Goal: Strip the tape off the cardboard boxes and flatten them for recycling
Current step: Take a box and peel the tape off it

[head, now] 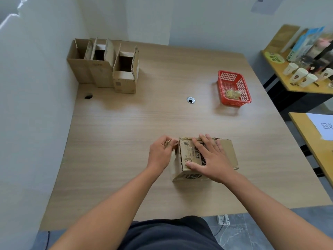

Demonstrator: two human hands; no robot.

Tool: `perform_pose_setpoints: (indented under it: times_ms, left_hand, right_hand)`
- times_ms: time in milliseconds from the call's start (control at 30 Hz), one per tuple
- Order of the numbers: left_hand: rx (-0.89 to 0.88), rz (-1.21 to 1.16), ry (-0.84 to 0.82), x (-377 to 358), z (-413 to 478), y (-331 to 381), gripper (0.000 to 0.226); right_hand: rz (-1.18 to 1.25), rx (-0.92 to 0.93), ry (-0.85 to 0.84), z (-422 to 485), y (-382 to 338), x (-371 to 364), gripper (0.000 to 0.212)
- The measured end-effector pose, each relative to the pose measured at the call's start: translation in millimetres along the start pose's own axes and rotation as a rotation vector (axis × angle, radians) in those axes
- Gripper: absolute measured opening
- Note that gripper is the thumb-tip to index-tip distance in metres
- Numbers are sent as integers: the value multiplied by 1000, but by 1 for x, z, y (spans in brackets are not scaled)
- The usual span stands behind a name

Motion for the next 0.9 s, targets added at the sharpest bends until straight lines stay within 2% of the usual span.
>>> perform_pose_setpoints:
  times_ms: [200, 333, 400, 500, 567, 667, 733, 900]
  left_hand:
    - [287, -268, -64, -16, 3, -24, 25]
    - [224, -390, -198, -23, -3, -12, 33]
    - [143, -345, -210, -16, 0, -6, 27]
    - [6, -98, -172, -5, 7, 6, 20]
    - [-47, -40, -149, -1, 10, 13, 15]
    - [-15, -55, -123, 0, 13, 13, 6]
    - [-25, 60, -113, -2, 17, 15, 8]
    - [91, 194, -232, -12, 33, 10, 17]
  right_hand:
    - [-5, 11, -6, 1, -2, -1, 104]
    - [38, 14, -2, 1, 0, 0, 105]
    - [60, 17, 19, 1, 0, 2, 104]
    - [77, 12, 41, 2, -2, 2, 101]
    - [87, 11, 48, 3, -2, 3, 102]
    - [93, 8, 59, 4, -2, 4, 102]
    - [93, 12, 79, 4, -2, 5, 102]
    - [89, 41, 100, 2, -3, 7, 104]
Point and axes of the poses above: each hand's wrist, its own z-axis towards the middle knuckle, its own x-axis out of the back of the hand, y = z × x, the point moved 10 cm from there along z, towards the middle knuckle, and after that the axes turned 4 degrees about -y, right-handed, at the moved point
